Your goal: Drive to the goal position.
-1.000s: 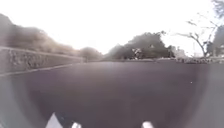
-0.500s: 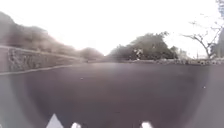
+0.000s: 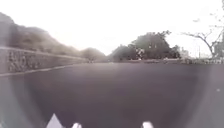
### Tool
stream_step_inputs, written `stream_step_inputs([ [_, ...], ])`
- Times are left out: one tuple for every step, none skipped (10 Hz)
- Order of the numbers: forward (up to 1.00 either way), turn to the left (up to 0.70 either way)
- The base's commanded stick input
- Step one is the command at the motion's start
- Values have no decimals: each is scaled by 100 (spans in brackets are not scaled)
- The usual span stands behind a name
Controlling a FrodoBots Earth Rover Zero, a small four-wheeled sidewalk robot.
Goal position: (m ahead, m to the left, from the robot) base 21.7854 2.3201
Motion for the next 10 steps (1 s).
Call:
stream_step_inputs([
  [70, 0],
  [70, 0],
  [70, 0],
  [70, 0],
  [70, 0],
  [70, 0],
  [70, -7],
  [70, -20],
  [70, -33],
  [70, 0],
])
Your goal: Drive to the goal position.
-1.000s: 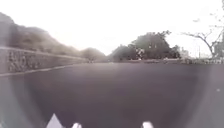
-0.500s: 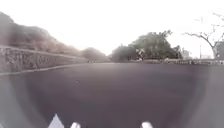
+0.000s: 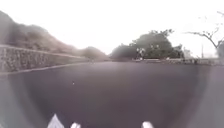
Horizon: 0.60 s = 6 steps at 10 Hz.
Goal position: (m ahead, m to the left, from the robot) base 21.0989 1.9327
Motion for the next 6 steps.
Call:
stream_step_inputs([
  [70, 0],
  [70, 0],
  [70, 0],
  [70, 0],
  [70, 0],
  [70, 0],
])
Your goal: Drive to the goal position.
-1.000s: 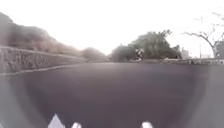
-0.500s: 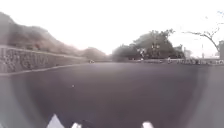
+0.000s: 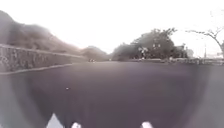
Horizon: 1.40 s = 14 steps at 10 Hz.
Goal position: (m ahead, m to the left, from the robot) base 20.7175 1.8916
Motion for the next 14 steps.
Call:
stream_step_inputs([
  [70, 0],
  [70, 0],
  [70, 0],
  [70, 0],
  [70, 0],
  [70, 0],
  [70, 0],
  [70, 0],
  [70, 0],
  [70, 0],
  [70, 0],
  [70, 0],
  [70, 0],
  [70, 0],
])
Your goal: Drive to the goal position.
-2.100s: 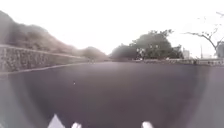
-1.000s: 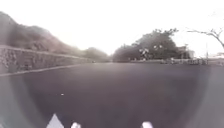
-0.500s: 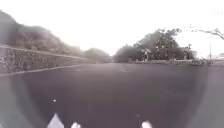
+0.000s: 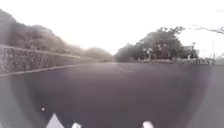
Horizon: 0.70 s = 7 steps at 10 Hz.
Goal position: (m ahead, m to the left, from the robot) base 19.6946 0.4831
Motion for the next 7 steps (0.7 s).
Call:
stream_step_inputs([
  [70, 0],
  [70, 0],
  [70, 0],
  [70, 0],
  [70, 0],
  [70, 0],
  [70, 0],
])
